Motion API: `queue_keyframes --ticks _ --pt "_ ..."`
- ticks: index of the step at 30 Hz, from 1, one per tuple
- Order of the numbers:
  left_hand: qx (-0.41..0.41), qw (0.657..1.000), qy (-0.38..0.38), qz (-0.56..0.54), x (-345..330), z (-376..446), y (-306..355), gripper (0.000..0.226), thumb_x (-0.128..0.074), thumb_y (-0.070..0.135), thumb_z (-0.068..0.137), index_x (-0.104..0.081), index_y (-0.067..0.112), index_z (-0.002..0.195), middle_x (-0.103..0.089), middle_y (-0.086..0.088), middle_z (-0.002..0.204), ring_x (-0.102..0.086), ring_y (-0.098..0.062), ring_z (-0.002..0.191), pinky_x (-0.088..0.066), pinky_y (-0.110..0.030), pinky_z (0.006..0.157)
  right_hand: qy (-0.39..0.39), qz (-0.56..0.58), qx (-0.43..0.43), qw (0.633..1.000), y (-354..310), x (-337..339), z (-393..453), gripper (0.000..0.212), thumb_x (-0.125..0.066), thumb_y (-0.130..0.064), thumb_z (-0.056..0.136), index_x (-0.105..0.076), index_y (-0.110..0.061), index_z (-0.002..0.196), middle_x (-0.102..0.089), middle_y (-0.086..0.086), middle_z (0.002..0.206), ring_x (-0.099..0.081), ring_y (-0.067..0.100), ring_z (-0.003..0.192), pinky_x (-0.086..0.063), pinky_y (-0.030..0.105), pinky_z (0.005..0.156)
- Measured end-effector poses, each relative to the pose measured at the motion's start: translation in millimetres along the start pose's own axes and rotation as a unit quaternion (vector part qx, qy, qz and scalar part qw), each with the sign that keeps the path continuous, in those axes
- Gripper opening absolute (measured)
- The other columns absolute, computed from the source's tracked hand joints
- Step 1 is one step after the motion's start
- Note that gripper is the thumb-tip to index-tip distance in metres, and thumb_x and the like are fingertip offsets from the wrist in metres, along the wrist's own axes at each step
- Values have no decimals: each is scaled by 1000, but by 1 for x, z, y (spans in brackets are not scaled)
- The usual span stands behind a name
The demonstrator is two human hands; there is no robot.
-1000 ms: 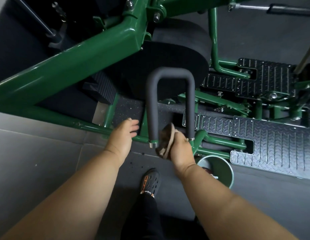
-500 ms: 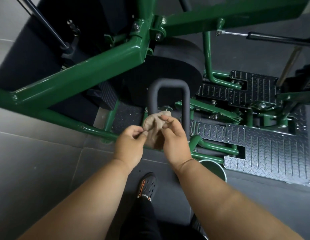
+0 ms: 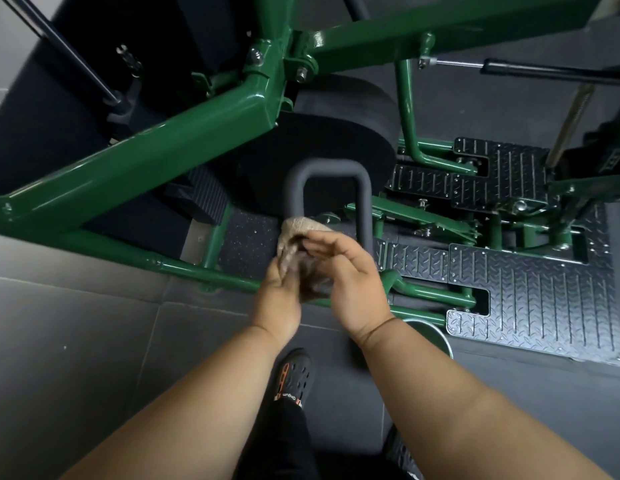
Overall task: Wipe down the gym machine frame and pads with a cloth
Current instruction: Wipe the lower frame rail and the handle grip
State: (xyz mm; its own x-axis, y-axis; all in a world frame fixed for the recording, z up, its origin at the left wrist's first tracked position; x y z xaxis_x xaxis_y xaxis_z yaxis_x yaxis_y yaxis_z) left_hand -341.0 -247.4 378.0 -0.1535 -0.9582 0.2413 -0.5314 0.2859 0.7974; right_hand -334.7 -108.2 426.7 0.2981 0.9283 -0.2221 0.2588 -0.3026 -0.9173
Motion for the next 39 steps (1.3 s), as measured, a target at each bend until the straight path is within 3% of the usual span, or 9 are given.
queue_keyframes --ticks 3,7,12,23,29,32,35,37,39 --pt "21 993 103 45 19 25 18 41 -39 42 111 -55 14 136 -67 -10 122 -63 -29 107 -47 -34 88 77 -25 24 996 -3 23 1 44 -40 -8 80 -73 -22 106 -75 9 105 -68 14 101 -54 29 95" --pt "79 992 58 -82 8 81 59 63 -44 73 90 -70 26 122 -79 -11 107 -75 -39 100 -58 -55 92 87 -61 6 994 -3 33 15 45 -43 -11 85 -72 -24 116 -74 4 110 -66 11 100 -54 31 97" --pt "45 987 31 -153 -3 105 100 60 -46 68 102 -77 17 112 -81 -9 100 -79 -27 89 -63 -45 85 69 -104 11 992 -7 28 37 43 -50 2 97 -71 -22 125 -72 -4 117 -63 0 96 -54 22 90" --pt "167 986 3 6 14 17 -55 54 -47 54 90 -75 10 101 -78 -13 94 -72 -40 102 -58 -53 93 90 -97 -22 991 13 44 25 41 -51 4 97 -68 -33 105 -69 -3 102 -58 -6 74 -48 9 71" --pt "-21 990 66 125 8 64 84 40 -36 63 103 -57 31 116 -71 -2 106 -71 -32 90 -58 -45 82 129 -108 -22 986 9 67 25 38 -51 1 96 -66 -34 104 -68 -12 96 -57 -6 70 -47 10 68" --pt "-145 900 73 404 -15 92 158 36 -40 44 107 -56 20 128 -67 -11 121 -66 -34 105 -53 -44 86 133 -107 -16 985 3 78 28 37 -51 -2 96 -67 -32 110 -69 -12 97 -57 -1 71 -49 16 68" --pt "-185 710 70 676 -54 98 187 32 -49 22 104 -54 6 132 -60 -20 130 -62 -39 117 -52 -48 88 148 -99 -15 984 0 91 30 31 -53 -9 97 -68 -32 111 -72 -10 96 -56 6 66 -49 24 61" --pt "-186 595 36 781 -81 97 190 34 -57 15 99 -55 3 130 -59 -17 130 -61 -35 119 -53 -45 89 167 -92 -9 982 -3 102 30 30 -53 -11 96 -68 -32 111 -73 -9 97 -58 8 67 -50 25 60" --pt "-190 550 13 813 -101 108 190 35 -60 18 96 -57 6 128 -62 -13 125 -63 -33 114 -52 -44 85 189 -84 -6 978 -4 116 26 30 -53 -7 98 -68 -30 108 -72 -14 93 -60 4 74 -50 16 67"
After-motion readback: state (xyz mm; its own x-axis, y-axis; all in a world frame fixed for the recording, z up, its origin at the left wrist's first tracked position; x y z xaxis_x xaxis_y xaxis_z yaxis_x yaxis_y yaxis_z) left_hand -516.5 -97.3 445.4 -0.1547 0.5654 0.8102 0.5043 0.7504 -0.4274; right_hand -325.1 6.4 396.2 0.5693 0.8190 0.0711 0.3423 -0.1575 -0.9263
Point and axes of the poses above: each hand's wrist, its own z-axis towards the middle knuckle, its own x-axis out of the back of the hand, y = z × x, the point moved 8 cm from there along z, towards the middle knuckle
